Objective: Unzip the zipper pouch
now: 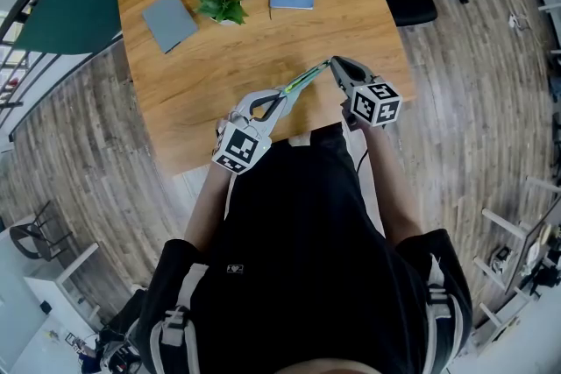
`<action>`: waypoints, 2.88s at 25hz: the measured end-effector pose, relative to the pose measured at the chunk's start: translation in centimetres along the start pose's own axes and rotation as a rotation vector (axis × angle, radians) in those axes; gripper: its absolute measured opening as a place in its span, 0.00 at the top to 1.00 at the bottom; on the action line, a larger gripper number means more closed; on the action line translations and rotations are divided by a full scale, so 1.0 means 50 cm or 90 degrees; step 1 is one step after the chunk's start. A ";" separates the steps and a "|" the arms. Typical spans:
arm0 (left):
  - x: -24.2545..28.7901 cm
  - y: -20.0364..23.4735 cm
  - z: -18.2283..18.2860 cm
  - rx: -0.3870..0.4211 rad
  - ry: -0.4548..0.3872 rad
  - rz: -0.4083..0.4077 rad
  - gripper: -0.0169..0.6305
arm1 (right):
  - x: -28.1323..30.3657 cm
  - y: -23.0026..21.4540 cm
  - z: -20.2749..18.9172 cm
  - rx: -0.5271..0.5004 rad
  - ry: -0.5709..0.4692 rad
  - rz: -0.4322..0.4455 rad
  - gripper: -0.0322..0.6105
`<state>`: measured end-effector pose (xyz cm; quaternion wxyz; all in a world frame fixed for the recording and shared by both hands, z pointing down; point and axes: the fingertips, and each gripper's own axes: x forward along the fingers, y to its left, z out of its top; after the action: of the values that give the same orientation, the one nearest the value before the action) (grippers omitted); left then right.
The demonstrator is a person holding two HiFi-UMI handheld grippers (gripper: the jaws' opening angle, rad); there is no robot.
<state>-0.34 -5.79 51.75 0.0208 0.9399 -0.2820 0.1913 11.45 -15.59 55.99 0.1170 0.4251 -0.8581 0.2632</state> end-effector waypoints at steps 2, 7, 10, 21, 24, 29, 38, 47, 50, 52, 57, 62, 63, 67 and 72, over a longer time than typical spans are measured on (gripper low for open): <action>0.001 0.001 0.004 0.000 -0.004 -0.002 0.97 | -0.001 -0.001 0.004 0.002 -0.003 -0.002 0.94; 0.003 -0.001 0.005 -0.012 -0.011 -0.006 0.97 | -0.005 -0.005 0.006 0.004 -0.006 -0.004 0.94; 0.003 0.004 0.008 -0.017 -0.016 -0.007 0.97 | -0.003 -0.007 0.005 0.007 -0.007 -0.008 0.94; -0.003 0.012 0.006 -0.022 -0.016 -0.004 0.97 | 0.007 -0.001 0.008 0.026 -0.019 0.013 0.94; -0.007 0.016 0.009 -0.022 -0.018 -0.002 0.97 | 0.013 0.003 0.006 0.023 -0.020 0.017 0.93; -0.014 0.022 0.004 -0.023 -0.015 0.003 0.97 | 0.023 0.009 -0.005 0.001 -0.008 0.013 0.87; -0.019 0.022 -0.008 -0.024 -0.008 0.009 0.97 | 0.015 0.004 -0.009 0.010 -0.013 0.015 0.84; -0.023 0.027 -0.021 -0.035 0.000 0.016 0.97 | 0.002 -0.004 -0.015 0.016 -0.014 0.013 0.85; -0.023 0.027 -0.023 -0.047 0.000 0.017 0.97 | -0.004 -0.001 -0.020 0.018 -0.009 0.020 0.86; -0.023 0.027 -0.025 -0.053 0.001 0.018 0.97 | -0.009 0.002 -0.025 0.013 -0.006 0.025 0.89; -0.022 0.028 -0.031 -0.066 0.002 0.015 0.97 | -0.013 0.005 -0.034 0.007 -0.003 0.022 0.91; -0.020 0.030 -0.042 -0.075 0.005 0.018 0.96 | -0.012 0.009 -0.048 -0.004 0.005 0.022 0.93; -0.020 0.030 -0.044 -0.076 0.006 0.020 0.96 | -0.013 0.010 -0.051 -0.006 0.007 0.023 0.94; -0.024 0.036 -0.051 -0.086 0.009 0.026 0.96 | -0.014 0.018 -0.060 -0.015 0.015 0.026 0.94; -0.026 0.046 -0.058 -0.093 0.013 0.035 0.96 | -0.014 0.029 -0.069 -0.034 0.021 0.027 0.95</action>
<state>-3.58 -6.65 53.78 0.0867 0.9257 -0.3210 0.1806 10.65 -12.51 58.05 0.1371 0.3993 -0.8714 0.2497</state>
